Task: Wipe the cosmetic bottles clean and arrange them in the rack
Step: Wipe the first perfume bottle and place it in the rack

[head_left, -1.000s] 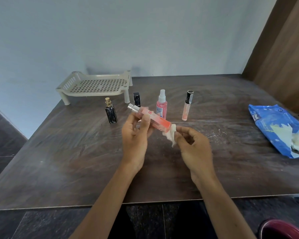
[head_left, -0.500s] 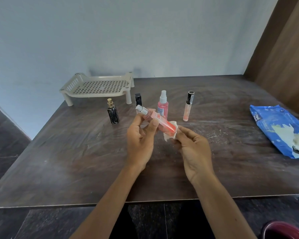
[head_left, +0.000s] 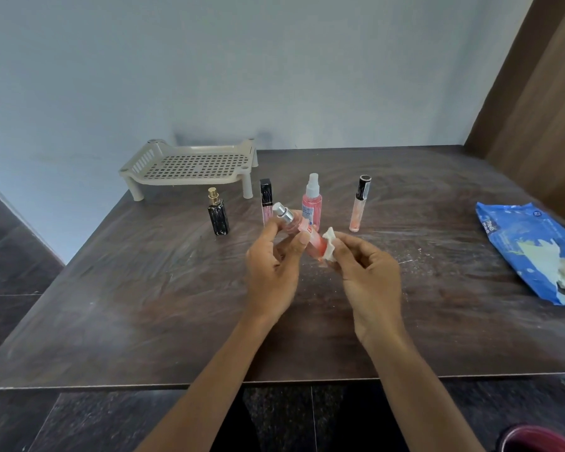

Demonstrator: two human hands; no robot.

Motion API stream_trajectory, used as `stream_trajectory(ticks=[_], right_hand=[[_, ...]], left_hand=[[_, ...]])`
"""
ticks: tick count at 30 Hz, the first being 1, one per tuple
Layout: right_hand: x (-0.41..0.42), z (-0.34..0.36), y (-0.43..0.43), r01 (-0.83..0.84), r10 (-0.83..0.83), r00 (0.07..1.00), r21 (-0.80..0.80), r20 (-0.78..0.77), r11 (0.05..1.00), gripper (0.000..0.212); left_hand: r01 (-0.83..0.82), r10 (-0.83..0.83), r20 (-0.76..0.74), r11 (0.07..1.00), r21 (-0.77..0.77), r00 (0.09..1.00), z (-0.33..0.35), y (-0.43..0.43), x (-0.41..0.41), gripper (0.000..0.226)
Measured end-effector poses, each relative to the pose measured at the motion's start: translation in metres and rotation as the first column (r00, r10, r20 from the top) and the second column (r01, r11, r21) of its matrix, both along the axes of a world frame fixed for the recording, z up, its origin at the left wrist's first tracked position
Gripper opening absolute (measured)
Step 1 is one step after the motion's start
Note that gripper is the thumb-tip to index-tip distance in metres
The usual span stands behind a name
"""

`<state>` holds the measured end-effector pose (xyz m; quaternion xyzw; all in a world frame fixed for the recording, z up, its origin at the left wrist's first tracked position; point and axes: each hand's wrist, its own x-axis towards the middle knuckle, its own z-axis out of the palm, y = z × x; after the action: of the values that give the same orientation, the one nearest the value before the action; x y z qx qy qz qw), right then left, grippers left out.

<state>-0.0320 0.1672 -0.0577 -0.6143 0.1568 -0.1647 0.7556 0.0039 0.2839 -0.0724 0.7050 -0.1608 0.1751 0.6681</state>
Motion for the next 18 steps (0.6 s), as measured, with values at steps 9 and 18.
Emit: stream_trajectory(ticks=[9,18], right_hand=[[0.000,0.009,0.017,0.216,0.030,0.941,-0.667,0.336,0.713,0.021],[-0.002,0.007,0.003,0.012,0.002,1.000,-0.620,0.022,0.784,0.032]], left_hand=[[0.162,-0.193,-0.081,0.943,-0.291,0.978,0.000,-0.001,-0.001,0.024],[0.173,-0.240,-0.090,0.868,-0.465,0.967,0.003,0.000,-0.004,0.034]])
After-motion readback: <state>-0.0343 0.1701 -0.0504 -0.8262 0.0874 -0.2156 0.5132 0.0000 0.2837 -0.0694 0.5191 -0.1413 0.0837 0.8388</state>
